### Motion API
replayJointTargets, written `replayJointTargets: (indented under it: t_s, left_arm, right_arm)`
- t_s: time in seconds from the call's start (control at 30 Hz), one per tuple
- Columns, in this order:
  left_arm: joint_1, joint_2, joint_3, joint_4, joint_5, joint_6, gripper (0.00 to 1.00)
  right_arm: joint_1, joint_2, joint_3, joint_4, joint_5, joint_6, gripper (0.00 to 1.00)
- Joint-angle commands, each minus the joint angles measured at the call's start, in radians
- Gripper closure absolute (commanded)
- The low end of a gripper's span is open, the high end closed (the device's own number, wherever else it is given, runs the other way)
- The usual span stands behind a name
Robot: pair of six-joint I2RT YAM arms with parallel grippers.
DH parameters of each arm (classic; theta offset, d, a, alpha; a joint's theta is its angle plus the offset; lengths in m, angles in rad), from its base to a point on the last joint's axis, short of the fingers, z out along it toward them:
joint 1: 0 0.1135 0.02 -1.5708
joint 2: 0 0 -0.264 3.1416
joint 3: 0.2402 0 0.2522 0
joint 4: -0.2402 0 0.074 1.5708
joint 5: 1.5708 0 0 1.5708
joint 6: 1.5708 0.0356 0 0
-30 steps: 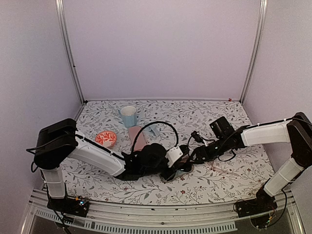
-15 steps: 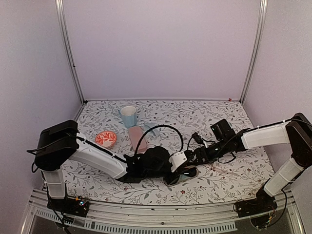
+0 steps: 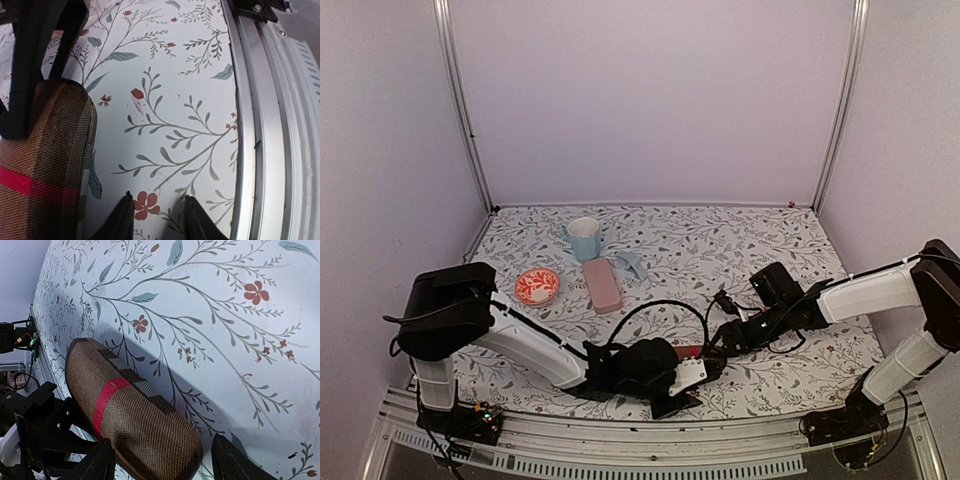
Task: Organize the sunglasses
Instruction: Close the case with sunglasses at the center of the board, then adjust the case with sunglasses at the center of the board.
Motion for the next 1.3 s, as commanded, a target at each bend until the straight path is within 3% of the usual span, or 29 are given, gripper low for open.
replayJointTargets:
  t_s: [0.0,0.3,0.5,0.77,0.97,1.27]
  left_arm:
    - [-0.003,0.020,-0.029,-0.220,-0.023,-0.004,0.63]
    - [0.007,-0.180,-0.077,-0.225,-0.047,0.028,0.54]
    - [0.084,-0.305,-0.120,-0.221,-0.013,0.035,0.44]
    - [0.213,-0.245,-0.063,-0.262,0.060,0.114,0.32]
    - [0.235,-0.158,0.010,-0.266,0.112,0.138,0.31]
    - [0.227,-0.124,-0.024,-0.258,0.108,0.084,0.45]
  right_arm:
    - [0.004,-0.045,0.001,-0.012,0.052,0.012,0.32]
    - [0.002,-0.071,0.017,-0.039,0.075,0.003,0.28]
    - [-0.005,-0.079,0.019,-0.068,0.079,0.000,0.22]
    - [-0.004,-0.066,-0.006,-0.049,-0.007,-0.008,0.15]
    - [-0.004,-0.039,-0.048,-0.004,-0.064,0.003,0.18]
    - [0.027,0.008,-0.071,0.026,-0.019,0.000,0.29]
